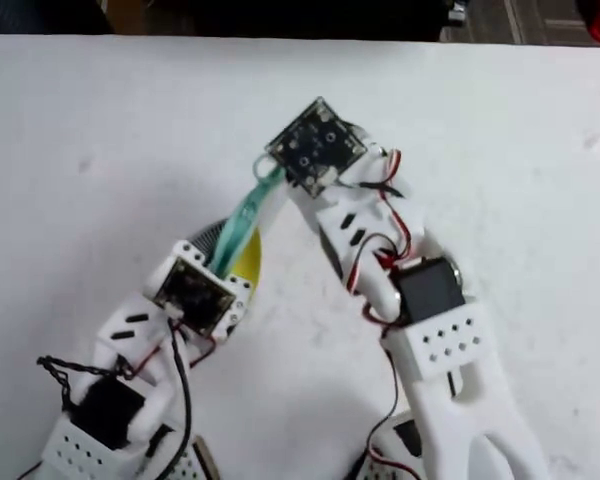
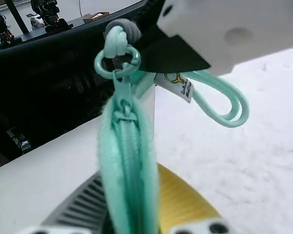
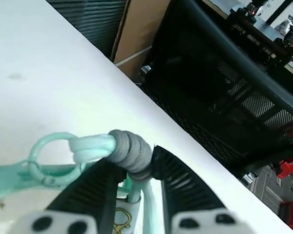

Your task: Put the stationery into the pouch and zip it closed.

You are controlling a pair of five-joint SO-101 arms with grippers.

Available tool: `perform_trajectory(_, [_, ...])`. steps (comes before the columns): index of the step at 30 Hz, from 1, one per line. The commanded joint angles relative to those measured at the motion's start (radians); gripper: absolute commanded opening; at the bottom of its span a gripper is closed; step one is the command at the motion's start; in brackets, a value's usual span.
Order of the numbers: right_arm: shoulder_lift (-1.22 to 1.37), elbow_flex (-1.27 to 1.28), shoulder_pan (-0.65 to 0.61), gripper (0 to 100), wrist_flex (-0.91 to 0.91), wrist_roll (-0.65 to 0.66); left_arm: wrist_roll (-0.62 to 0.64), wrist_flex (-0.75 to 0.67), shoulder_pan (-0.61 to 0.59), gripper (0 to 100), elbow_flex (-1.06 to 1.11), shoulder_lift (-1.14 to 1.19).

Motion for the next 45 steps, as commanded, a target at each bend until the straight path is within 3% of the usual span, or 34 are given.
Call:
perform_trajectory(1, [0.061,-0.057,0.105,1.6,-0.077,0.002,-0.008,0.028,0.008,2,-0.002,0.012])
perform_trajectory(12, [0.148,-0.057,0.15,1.6,-0.176,-0.012,-0.009,0.028,0.019,2,0.0,0.012])
perform_trajectory(20, [0.28,-0.183,0.236,1.6,-0.12,-0.092,-0.002,0.021,0.016,2,-0.002,0.012])
perform_trajectory(26, [0.171,-0.206,0.114,1.7,0.107,-0.091,-0.009,0.028,0.016,2,-0.006,0.012])
perform_trajectory(30, [0.105,-0.192,0.088,1.6,0.119,-0.095,-0.009,0.029,0.016,2,-0.005,0.012])
perform_trajectory(38, [0.116,-0.08,0.245,1.5,-0.008,-0.091,-0.009,0.029,0.015,2,-0.003,0.012])
perform_trajectory(45, [0.32,-0.092,0.357,1.5,-0.088,-0.089,-0.009,0.029,0.015,2,-0.003,0.012])
